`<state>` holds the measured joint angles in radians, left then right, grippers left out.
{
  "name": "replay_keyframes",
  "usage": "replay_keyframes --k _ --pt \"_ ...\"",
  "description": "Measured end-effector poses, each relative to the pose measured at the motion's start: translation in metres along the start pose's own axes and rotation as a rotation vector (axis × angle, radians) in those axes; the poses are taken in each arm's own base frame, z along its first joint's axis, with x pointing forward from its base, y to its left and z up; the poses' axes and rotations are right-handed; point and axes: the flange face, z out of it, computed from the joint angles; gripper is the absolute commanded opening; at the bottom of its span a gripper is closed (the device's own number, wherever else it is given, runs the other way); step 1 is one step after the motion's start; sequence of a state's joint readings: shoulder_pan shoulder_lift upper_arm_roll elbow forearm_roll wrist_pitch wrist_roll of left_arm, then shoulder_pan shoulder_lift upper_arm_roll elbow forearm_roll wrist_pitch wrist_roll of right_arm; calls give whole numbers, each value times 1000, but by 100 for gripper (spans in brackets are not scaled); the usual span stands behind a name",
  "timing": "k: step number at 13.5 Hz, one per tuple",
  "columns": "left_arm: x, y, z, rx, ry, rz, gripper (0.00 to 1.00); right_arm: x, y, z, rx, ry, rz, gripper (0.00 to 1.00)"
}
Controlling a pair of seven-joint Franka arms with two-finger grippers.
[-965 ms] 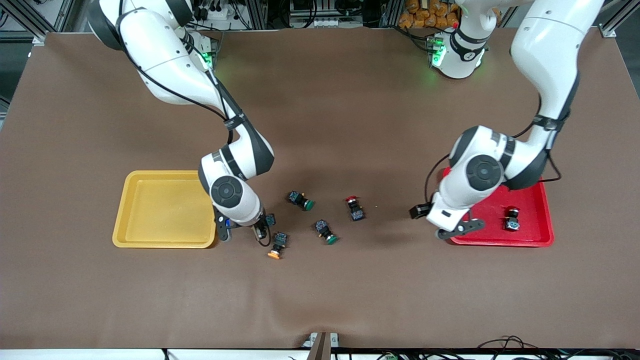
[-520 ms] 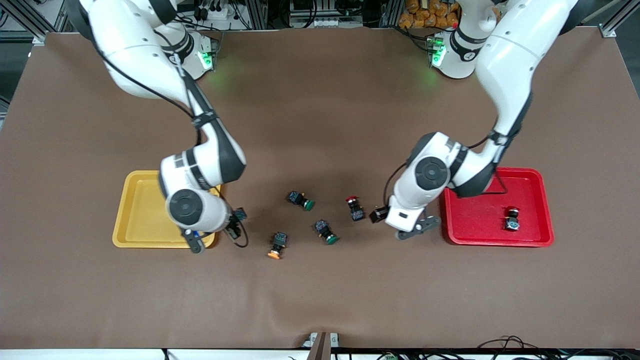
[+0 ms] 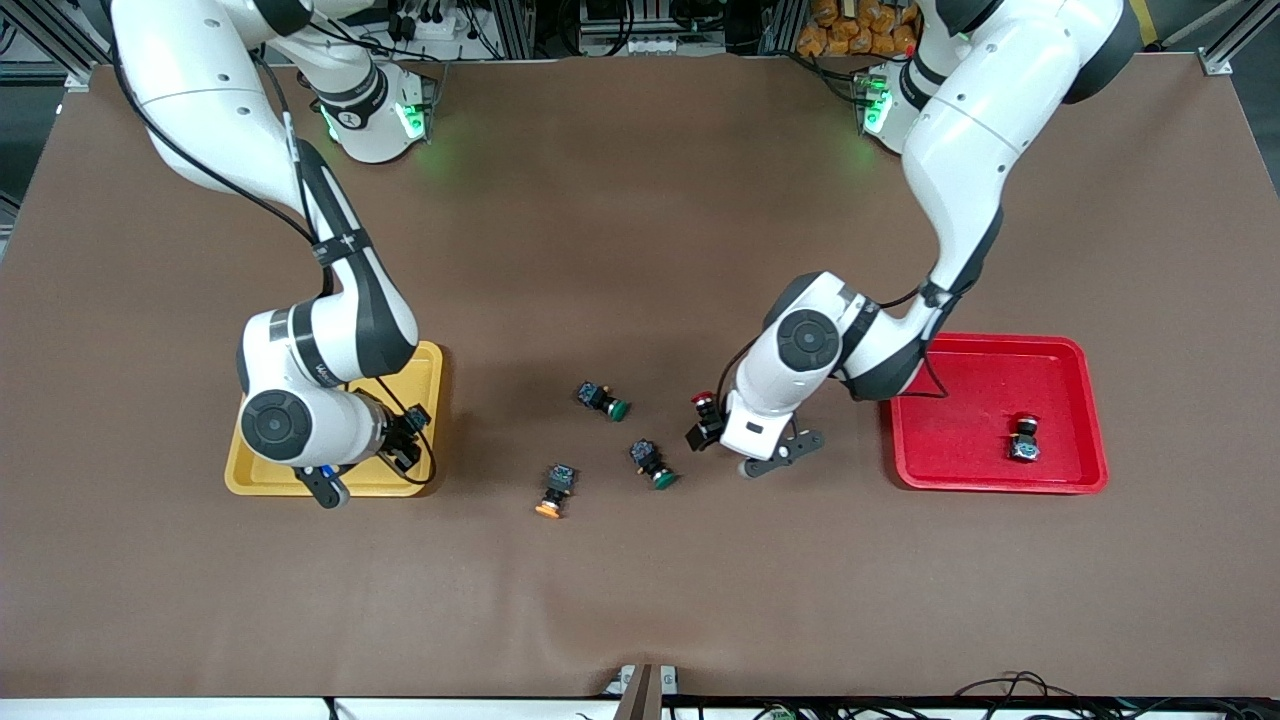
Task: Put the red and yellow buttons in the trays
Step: 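Lower the yellow button into the yellow tray while the left gripper carries the red button, then place the red button in the red tray while the right gripper reaches the yellow button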
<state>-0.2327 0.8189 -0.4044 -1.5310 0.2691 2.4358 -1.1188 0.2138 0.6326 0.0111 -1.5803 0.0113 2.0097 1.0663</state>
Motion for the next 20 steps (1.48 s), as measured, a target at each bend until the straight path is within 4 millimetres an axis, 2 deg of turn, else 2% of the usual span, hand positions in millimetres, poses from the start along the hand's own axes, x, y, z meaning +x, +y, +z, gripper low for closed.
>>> replay_keyframes --k 3,5,8,9,11,12,13,14,16,18,20 --pt "-8 1 17 28 12 18 100 16 42 13 -5 -14 -43 0" --pt "-12 2 26 38 22 29 100 23 61 16 -11 -27 -35 0" --pt "-17 4 32 40 23 19 46 22 73 41 7 -18 -24 0" --pt "-17 4 32 39 24 14 34 20 77 51 4 -19 -23 0" --pt "-16 3 32 38 25 12 22 17 82 62 -7 -27 -23 1" --pt "-15 3 32 38 27 11 15 16 83 64 -11 -30 -23 19" --pt "-14 4 30 35 29 10 10 16 84 64 -12 -31 -23 31" --pt "-11 4 29 33 33 7 6 16 84 65 -13 -31 -23 41" --pt "0 1 25 29 45 -4 5 16 84 65 -13 -32 -21 58" --pt "18 -8 19 25 56 -4 5 17 84 65 -12 -31 -21 63" --pt "47 -26 8 23 72 14 5 17 84 64 -9 -30 -21 63"
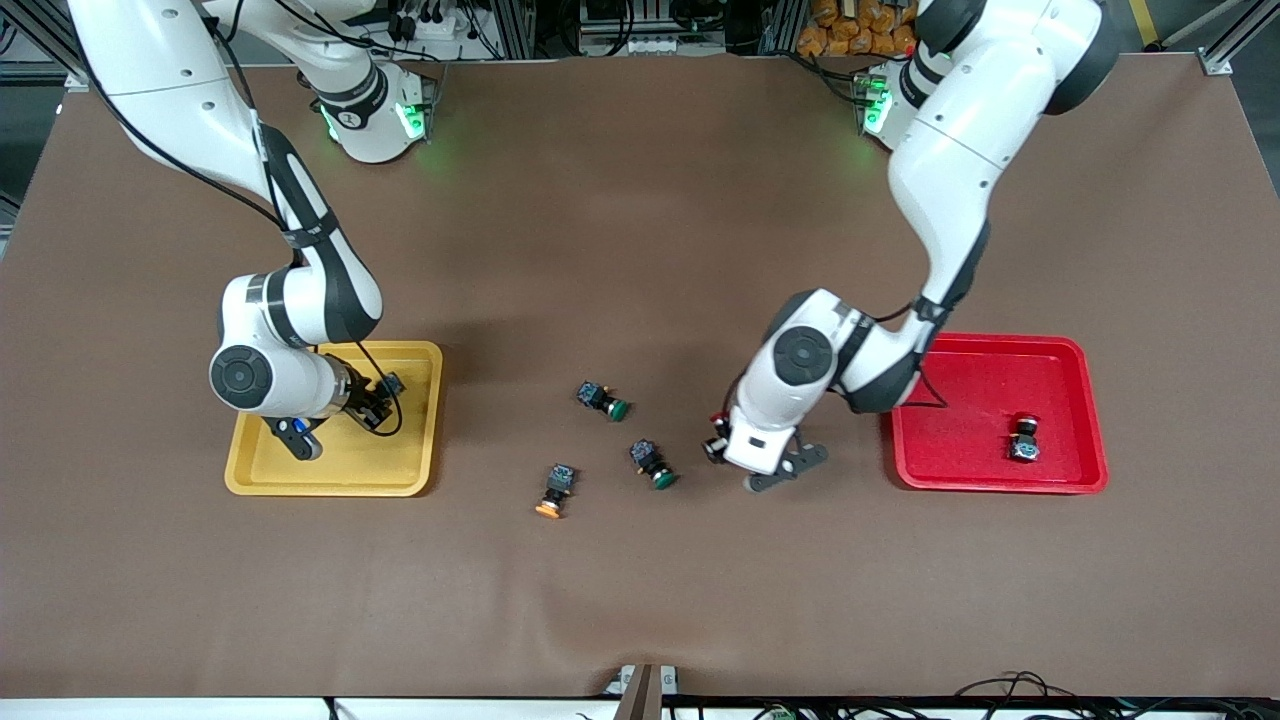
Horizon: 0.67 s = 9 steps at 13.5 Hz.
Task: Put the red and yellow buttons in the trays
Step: 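Place the red button in the red tray while the right gripper reaches the yellow button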
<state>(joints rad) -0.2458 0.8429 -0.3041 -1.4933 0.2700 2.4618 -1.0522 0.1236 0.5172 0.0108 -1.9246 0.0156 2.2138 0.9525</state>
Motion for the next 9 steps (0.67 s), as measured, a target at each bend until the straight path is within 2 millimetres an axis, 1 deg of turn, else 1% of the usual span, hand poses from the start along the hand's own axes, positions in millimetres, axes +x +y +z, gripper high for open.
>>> replay_keyframes --k 2,4,5,7,8,9 --pt "30 -25 -9 12 8 42 5 0 0 0 1 1 0 65" --pt "54 -54 -17 33 6 89 5 0 -1 -3 10 2 4 68" --pt "64 -69 -21 41 5 117 5 0 -4 -9 28 -2 14 70" --pt "85 -106 -31 62 3 186 5 -1 -13 -28 77 -11 42 74" --pt "96 -128 -36 74 0 227 5 -2 -19 -39 91 -10 49 77" --pt "107 -152 -42 86 -7 270 5 -3 -25 -50 105 -7 53 78"
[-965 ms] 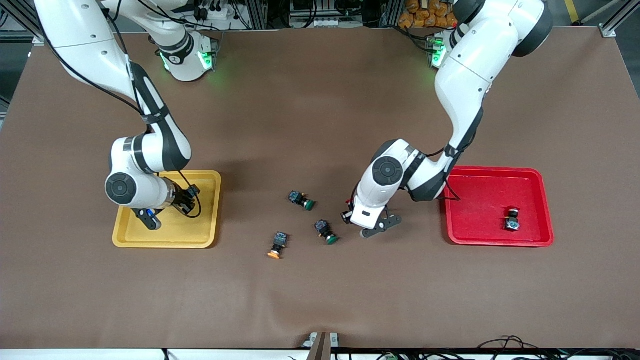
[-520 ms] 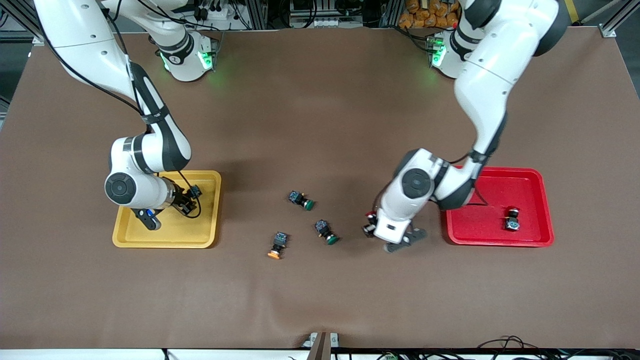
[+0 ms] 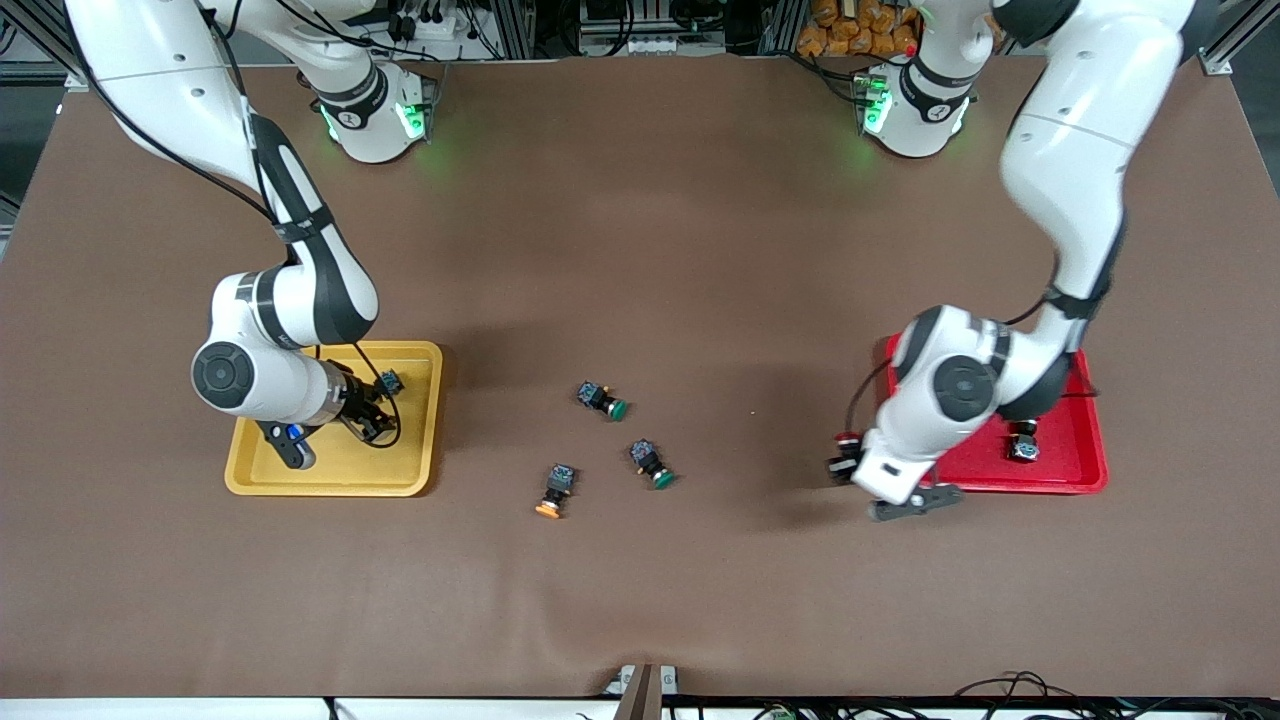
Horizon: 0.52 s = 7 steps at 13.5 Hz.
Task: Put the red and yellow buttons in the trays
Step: 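Place the red button in the red tray while the right gripper reaches the yellow button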
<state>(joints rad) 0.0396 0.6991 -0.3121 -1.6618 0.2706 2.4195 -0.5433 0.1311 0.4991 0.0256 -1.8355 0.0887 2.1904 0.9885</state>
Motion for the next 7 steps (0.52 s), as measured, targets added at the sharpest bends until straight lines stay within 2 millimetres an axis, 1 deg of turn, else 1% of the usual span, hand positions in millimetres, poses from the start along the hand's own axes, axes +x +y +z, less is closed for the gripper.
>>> replay_keyframes --k 1,3,5,6,7 --pt "4 -27 -4 10 -12 42 5 -2 -8 -11 16 1 1 82" --pt "12 -85 -14 11 -47 121 5 -9 -25 -30 57 6 -7 99" --pt "15 -138 -17 -2 -77 183 5 -16 -45 -44 93 21 -25 100" --pt "14 -157 -15 -8 -88 204 5 -20 -59 -48 111 29 -40 100" --pt "10 -170 -10 -12 -100 220 5 -25 -75 -51 127 37 -57 100"
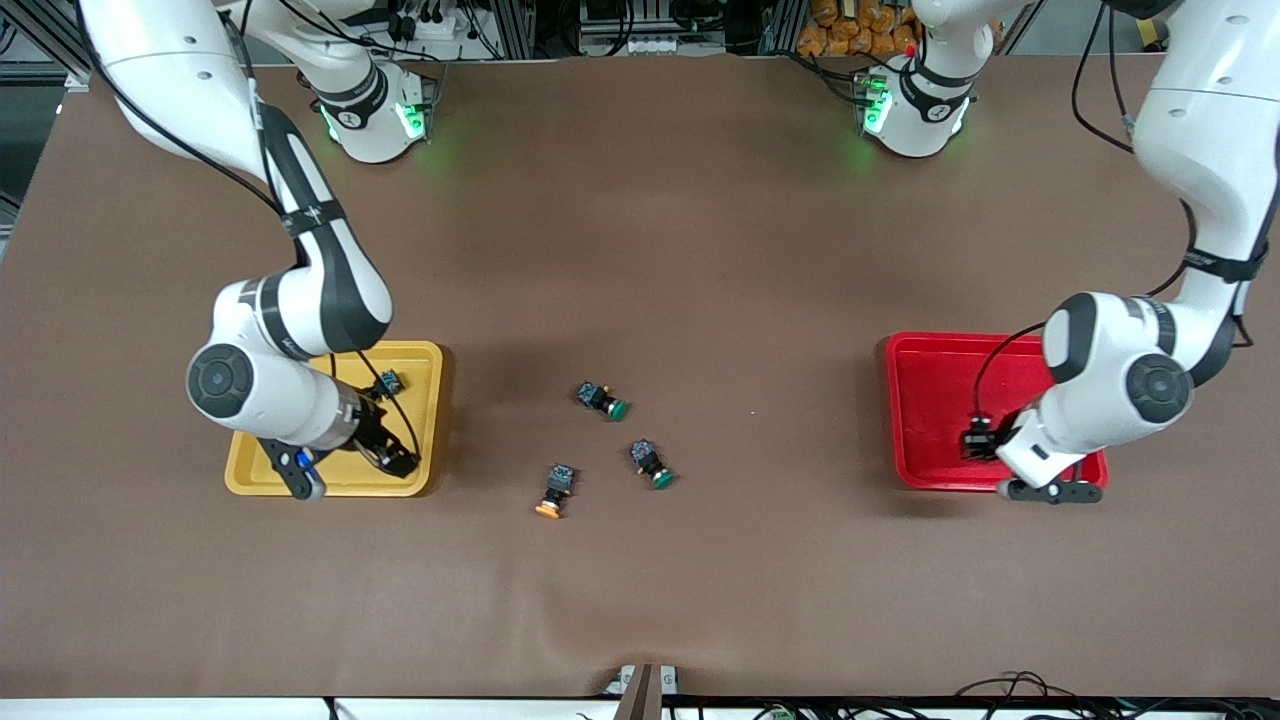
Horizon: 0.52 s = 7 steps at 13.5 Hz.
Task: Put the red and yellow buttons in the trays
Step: 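Place the red button in the red tray while the right gripper reaches the yellow button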
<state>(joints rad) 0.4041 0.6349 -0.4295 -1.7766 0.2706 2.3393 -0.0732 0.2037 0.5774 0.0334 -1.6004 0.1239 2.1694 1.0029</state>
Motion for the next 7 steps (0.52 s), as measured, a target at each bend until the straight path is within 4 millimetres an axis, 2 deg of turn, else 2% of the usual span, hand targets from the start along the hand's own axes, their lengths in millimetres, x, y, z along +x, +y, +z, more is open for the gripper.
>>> replay_keyframes --k 1,3,4,5,7 --pt "-4 -3 4 -2 -10 9 5 -6 -15 3 11 4 -18 100" --pt "-7 4 7 -6 -19 20 7 -19 -36 14 20 8 -49 100" --pt "-7 7 7 -9 -19 26 86 -23 -43 18 28 12 -60 100" --pt "-7 9 6 -8 -17 28 100 -25 -52 18 47 22 -71 100" --pt "-6 10 4 -7 -14 30 100 -32 -69 19 84 40 -99 100"
